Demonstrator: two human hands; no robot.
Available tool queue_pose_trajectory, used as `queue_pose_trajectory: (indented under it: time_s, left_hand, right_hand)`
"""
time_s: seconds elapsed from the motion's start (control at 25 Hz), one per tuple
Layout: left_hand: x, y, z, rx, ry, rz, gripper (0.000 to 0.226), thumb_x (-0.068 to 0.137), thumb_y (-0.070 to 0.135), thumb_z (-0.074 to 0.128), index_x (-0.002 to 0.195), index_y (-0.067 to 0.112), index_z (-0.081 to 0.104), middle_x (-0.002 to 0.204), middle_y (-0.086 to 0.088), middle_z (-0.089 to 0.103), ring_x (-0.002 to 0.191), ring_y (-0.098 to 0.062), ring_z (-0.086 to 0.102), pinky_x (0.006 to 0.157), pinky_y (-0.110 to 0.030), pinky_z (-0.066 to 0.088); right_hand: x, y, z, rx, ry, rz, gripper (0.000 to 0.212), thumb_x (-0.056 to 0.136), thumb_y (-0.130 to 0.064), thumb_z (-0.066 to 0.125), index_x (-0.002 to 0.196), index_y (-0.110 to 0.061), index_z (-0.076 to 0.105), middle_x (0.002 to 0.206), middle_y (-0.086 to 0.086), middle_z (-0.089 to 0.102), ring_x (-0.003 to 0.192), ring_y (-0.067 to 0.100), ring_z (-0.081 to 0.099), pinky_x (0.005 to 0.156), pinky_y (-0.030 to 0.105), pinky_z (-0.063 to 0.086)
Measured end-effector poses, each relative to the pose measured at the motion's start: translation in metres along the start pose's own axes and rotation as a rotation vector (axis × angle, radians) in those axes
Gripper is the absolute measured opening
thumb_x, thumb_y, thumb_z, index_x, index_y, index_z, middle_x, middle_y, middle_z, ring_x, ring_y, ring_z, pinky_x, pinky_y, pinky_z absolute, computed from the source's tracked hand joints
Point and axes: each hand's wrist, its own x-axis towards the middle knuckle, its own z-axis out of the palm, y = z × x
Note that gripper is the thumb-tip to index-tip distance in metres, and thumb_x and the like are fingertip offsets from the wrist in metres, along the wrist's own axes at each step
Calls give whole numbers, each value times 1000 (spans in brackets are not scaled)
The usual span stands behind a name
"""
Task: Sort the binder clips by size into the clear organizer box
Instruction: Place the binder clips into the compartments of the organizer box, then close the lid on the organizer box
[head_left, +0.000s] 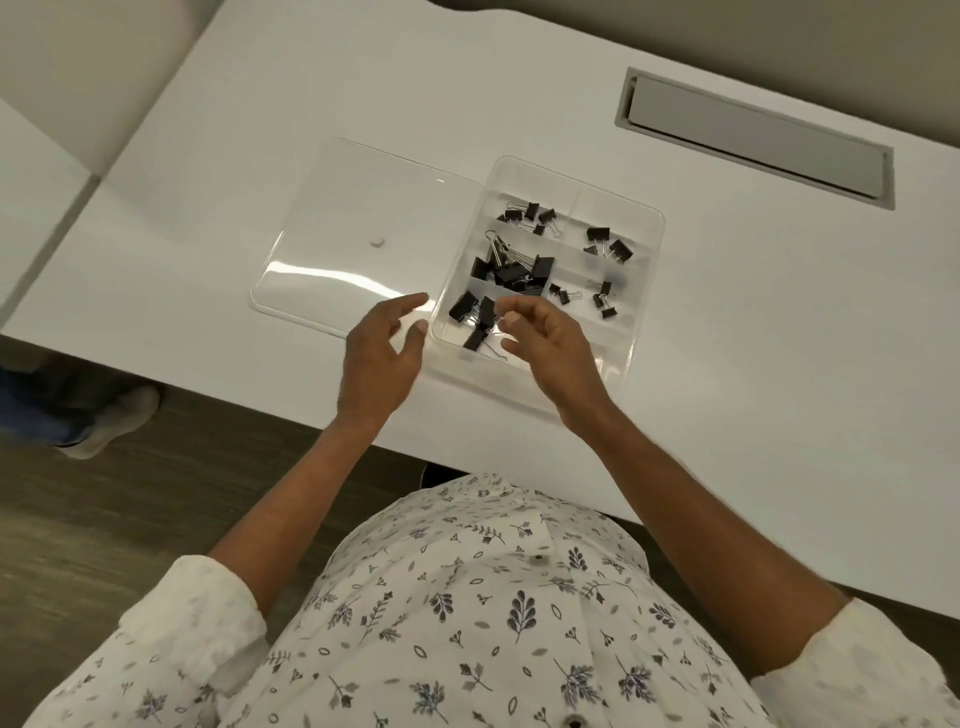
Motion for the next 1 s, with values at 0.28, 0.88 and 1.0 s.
queue_pose_trajectory:
  time_s: [0.28, 0.88, 1.0]
  left_hand:
    - [49, -80, -68, 466, 49, -229, 68, 101, 40, 59, 156, 9, 33, 165, -12, 28, 156, -30, 19, 127, -49, 21]
    - [115, -64, -142, -357, 236, -601, 41, 80, 11, 80, 120, 13, 73, 98, 5, 71, 69, -7, 54, 67, -18, 45]
    - [111, -4, -141, -609, 193, -484, 28, 84, 13, 78, 111, 19, 78, 87, 9, 72, 62, -4, 53, 61, -16, 45]
  right_hand:
    - [41, -16, 112, -804, -385, -348, 49, 106, -23, 51, 152, -10, 42, 165, 11, 30, 150, 26, 33, 121, 37, 28]
    - [84, -14, 165, -854, -382, -154, 62, 100, -44, 58, 148, -9, 41, 159, 16, 33, 148, 34, 30, 120, 45, 30]
    - [69, -71, 136, -311, -173, 50, 58, 98, -61, 50, 135, -16, 56, 143, 8, 55, 132, 27, 53, 112, 43, 44]
